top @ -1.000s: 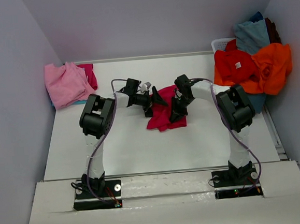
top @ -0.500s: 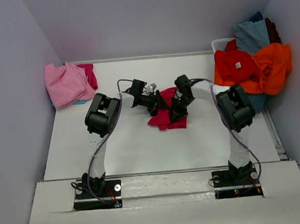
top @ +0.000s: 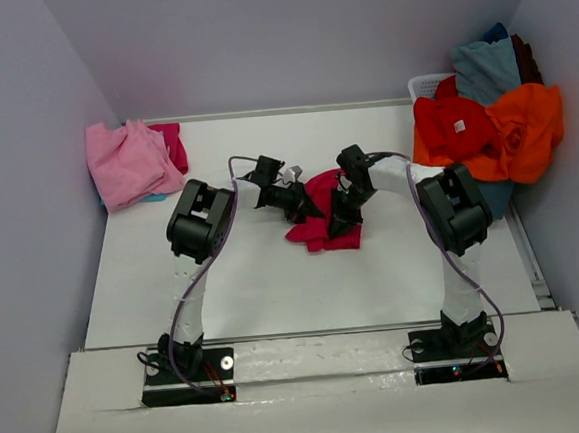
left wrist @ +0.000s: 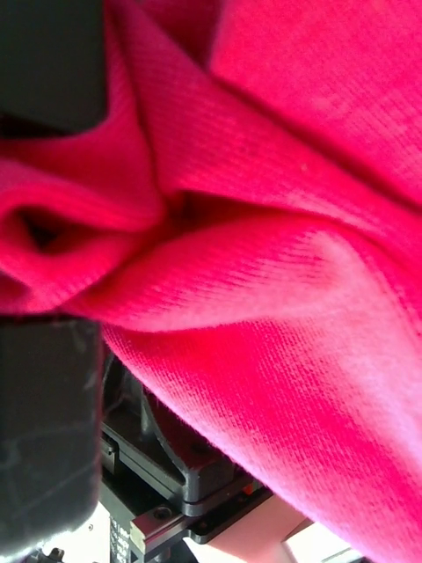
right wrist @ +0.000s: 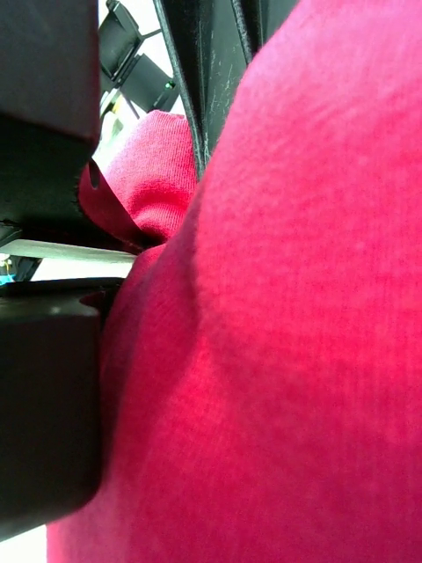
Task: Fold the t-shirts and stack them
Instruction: Neatly place the folded tshirt to the corner
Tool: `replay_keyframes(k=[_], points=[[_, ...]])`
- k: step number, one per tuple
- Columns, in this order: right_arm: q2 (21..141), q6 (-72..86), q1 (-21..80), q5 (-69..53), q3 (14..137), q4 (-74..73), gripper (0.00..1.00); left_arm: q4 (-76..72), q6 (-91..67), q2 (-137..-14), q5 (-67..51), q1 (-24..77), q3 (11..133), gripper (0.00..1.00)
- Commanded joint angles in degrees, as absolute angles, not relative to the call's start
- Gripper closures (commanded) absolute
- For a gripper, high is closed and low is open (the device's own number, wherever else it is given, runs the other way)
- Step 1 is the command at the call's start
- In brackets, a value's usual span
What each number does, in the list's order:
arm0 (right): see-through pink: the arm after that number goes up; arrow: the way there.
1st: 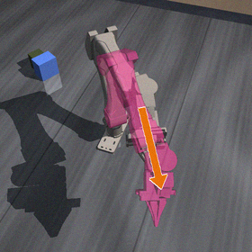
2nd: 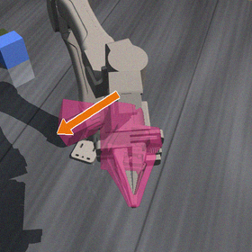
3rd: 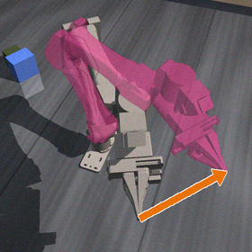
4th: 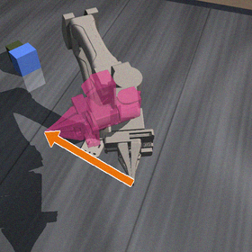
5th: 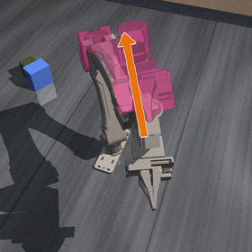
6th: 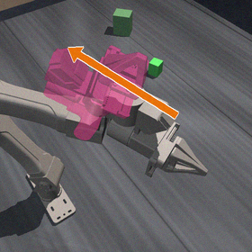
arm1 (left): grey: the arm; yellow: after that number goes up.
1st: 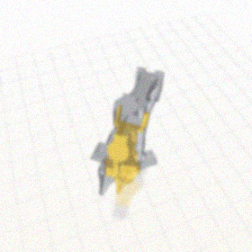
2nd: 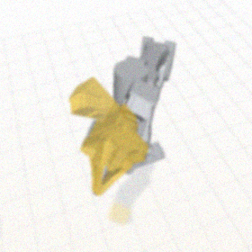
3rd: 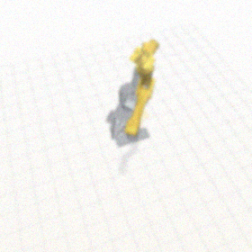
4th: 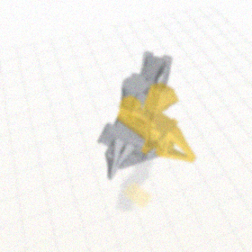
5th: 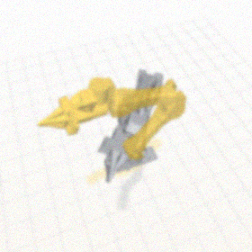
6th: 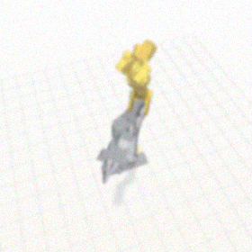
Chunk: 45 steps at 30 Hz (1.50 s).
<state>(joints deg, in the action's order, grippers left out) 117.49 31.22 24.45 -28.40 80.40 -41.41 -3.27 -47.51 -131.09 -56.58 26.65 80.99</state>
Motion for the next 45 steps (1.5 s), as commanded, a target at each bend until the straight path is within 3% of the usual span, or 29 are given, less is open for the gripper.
replay_keyframes(k=[1, 8, 12, 20, 30, 38, 45], points=[[116.6, 29.3, 25.0, -25.2, 80.4, -39.2, 0.81, 7.8, -40.5, -135.1, -49.8, 29.4, 81.7, 0.94], [111.1, 29.4, 25.0, -17.1, 83.4, -42.7, 0.49, 14.4, -33.9, -132.9, -42.1, 29.4, 86.2, 0.94], [108.3, 30.1, 25.0, -13.7, 85.1, -45.2, 0.42, 19.5, -28.3, -130.1, -33.0, 28.7, 89.3, 0.94], [105.2, 31.8, 25.0, -6.3, 87.5, -47.9, 0.41, 20.6, -25.0, -121.5, -20.1, 24.8, 86.5, 0.94], [106.8, 32.3, 25.0, -6.2, 87.6, -49.5, 0.41, 20.3, -21.6, -110.9, -7.8, 20.7, 84.8, 0.94], [107.6, 32.3, 25.0, -7.2, 86.6, -49.5, 0.42, 24.1, -18.5, -109.2, 3.6, 16.1, 89.6, 0.94], [107.4, 31.8, 25.0, -6.9, 85.8, -50.9, 0.43, 23.8, -19.1, -109.4, 1.0, 10.4, 90.8, 0.94]])
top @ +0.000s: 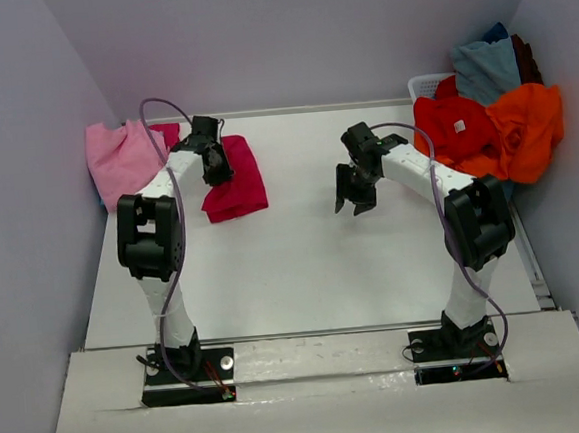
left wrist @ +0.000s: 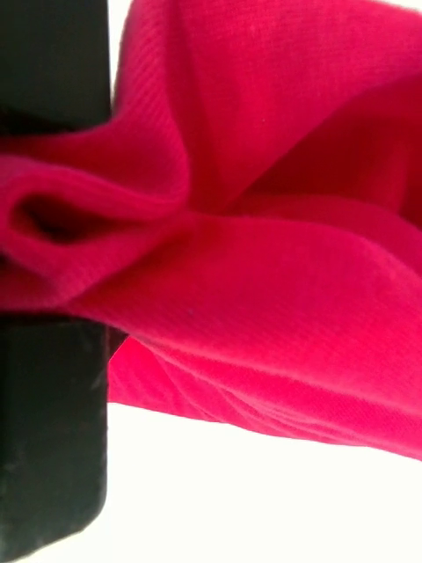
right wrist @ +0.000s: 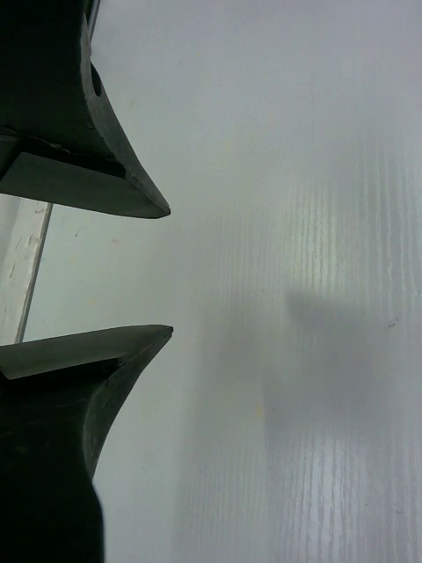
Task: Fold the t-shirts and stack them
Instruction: Neatly place the folded tshirt to the corner
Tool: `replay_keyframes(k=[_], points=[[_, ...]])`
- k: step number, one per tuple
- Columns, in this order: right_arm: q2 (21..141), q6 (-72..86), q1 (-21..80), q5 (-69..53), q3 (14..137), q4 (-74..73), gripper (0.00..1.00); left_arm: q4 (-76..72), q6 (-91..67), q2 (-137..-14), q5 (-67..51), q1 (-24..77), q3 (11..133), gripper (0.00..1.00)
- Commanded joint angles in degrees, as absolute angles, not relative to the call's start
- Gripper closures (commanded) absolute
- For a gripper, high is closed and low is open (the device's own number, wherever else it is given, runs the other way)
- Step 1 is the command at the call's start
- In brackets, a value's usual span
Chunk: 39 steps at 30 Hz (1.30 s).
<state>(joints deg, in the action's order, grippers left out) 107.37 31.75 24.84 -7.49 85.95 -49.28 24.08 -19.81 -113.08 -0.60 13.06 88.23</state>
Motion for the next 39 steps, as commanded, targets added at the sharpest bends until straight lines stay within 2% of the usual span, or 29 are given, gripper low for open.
replay_keyframes(k=[1, 7, 15, 26, 32, 39], points=[[107.4, 31.7, 25.0, -6.9, 85.8, -51.0, 0.43, 23.6, -19.3, -109.5, 0.9, 9.6, 90.7, 0.94], [107.8, 31.9, 25.0, -7.4, 86.4, -51.4, 0.44, 24.3, -19.3, -111.0, 1.6, 7.7, 92.5, 0.94], [107.6, 32.3, 25.0, -8.0, 85.8, -51.0, 0.45, 24.0, -19.2, -114.3, -9.0, 6.7, 92.3, 0.94], [109.3, 32.0, 25.0, -10.3, 85.9, -50.1, 0.46, 24.0, -18.4, -113.8, -11.2, 7.2, 90.9, 0.94], [112.6, 29.9, 25.0, -15.8, 88.9, -47.2, 0.44, 23.9, -19.4, -113.6, -16.8, 7.7, 85.3, 0.94], [117.4, 29.7, 25.0, -18.7, 96.0, -41.7, 0.40, 27.4, -18.2, -113.7, -14.3, 10.3, 80.5, 0.94]])
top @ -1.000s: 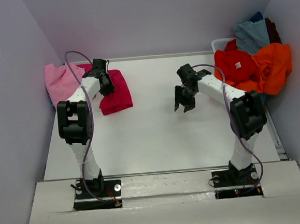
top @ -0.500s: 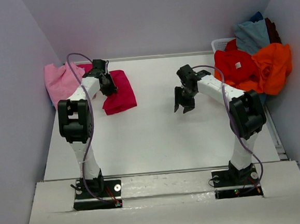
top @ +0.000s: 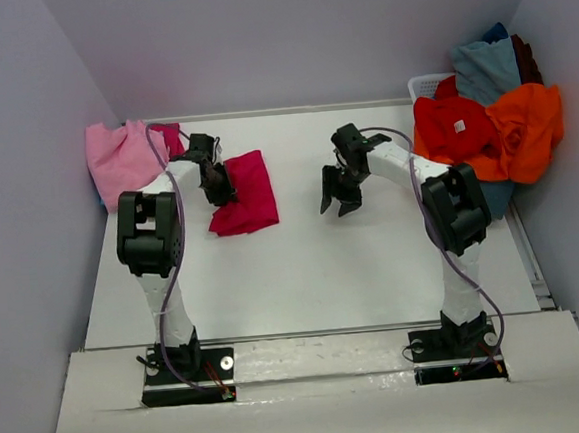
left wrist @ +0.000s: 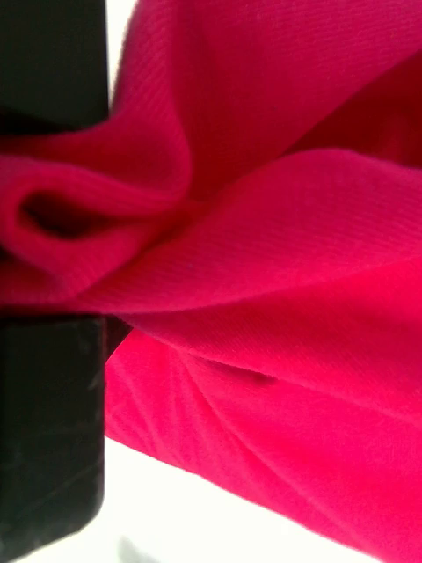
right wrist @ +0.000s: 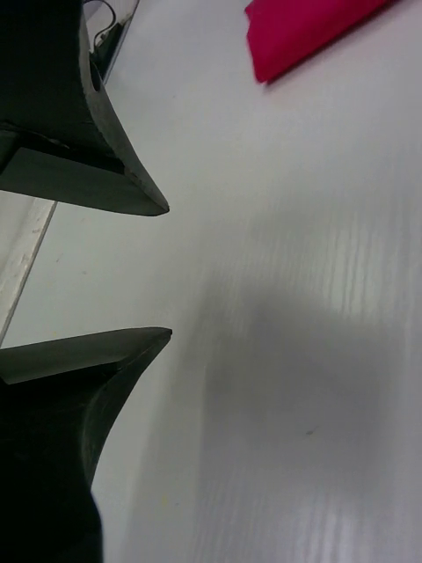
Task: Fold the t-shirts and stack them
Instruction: Neatly place the folded tshirt to the corner
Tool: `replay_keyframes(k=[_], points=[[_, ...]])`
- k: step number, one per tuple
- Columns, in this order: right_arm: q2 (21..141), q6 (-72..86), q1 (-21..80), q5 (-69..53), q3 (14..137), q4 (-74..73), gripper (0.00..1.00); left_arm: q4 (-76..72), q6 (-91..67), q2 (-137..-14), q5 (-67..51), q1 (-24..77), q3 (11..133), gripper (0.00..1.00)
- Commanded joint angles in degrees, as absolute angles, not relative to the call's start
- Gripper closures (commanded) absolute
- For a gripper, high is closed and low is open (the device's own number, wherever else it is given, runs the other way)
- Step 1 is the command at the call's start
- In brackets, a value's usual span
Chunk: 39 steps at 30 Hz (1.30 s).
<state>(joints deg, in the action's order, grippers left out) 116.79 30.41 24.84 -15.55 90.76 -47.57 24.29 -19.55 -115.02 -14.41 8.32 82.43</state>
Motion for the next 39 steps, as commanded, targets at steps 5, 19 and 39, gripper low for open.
replay_keyframes(k=[5, 19, 39], points=[[119.7, 32.6, 25.0, -21.8, 97.5, -34.2, 0.34, 30.1, -18.2, -114.5, -13.5, 14.1, 79.8, 0.94], [128.0, 47.7, 25.0, -37.3, 87.4, 0.8, 0.22, 35.5, -16.3, -118.0, -13.4, 18.1, 81.4, 0.94], [138.9, 67.3, 25.5, -46.1, 77.7, 29.5, 0.24, 36.4, -17.2, -123.0, -19.5, 19.8, 81.7, 0.94]])
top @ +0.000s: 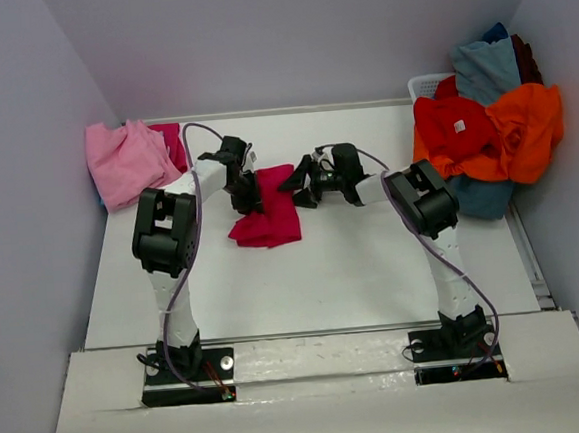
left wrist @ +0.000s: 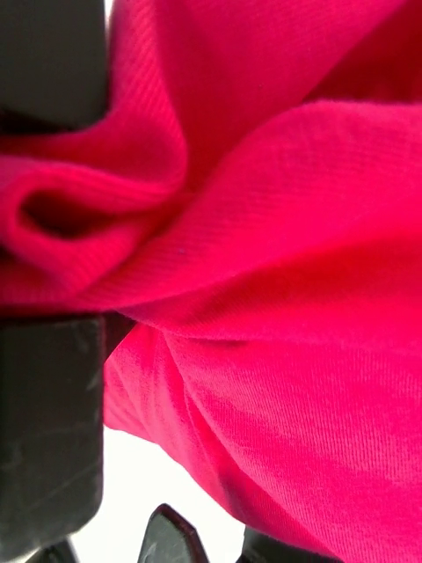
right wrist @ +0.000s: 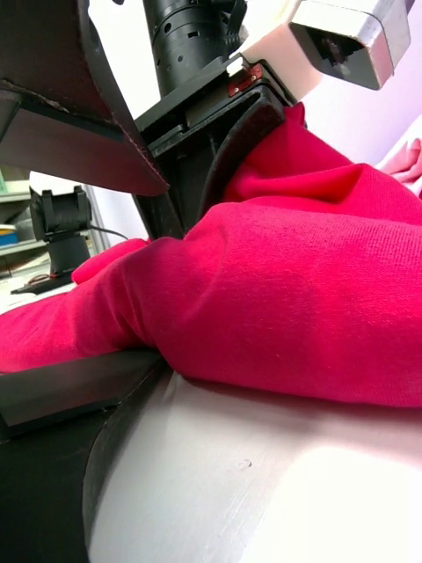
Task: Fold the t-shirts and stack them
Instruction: Neatly place the folded tshirt to the corner
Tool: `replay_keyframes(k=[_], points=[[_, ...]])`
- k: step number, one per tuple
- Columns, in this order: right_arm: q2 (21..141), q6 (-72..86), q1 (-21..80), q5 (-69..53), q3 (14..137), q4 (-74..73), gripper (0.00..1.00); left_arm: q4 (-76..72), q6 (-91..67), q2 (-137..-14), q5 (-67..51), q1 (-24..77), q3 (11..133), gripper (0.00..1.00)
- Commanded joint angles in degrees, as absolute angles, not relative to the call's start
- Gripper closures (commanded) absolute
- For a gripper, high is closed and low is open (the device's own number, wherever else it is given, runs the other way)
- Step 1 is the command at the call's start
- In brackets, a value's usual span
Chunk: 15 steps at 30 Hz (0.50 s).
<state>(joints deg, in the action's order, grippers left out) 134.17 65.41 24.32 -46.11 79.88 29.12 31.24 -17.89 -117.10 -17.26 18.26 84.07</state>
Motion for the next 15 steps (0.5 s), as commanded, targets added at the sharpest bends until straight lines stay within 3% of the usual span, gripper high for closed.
replay_keyframes(k=[1, 15], points=[[138.9, 67.2, 25.5, -46.4, 77.6, 28.8, 0.25, 36.3, -17.3, -123.0, -19.8, 19.8, 81.9, 0.94], [130.5, 51.7, 26.6, -40.4, 80.9, -2.5, 0.28, 36.2, -17.5, -123.5, -23.2, 19.8, 82.6, 0.94]])
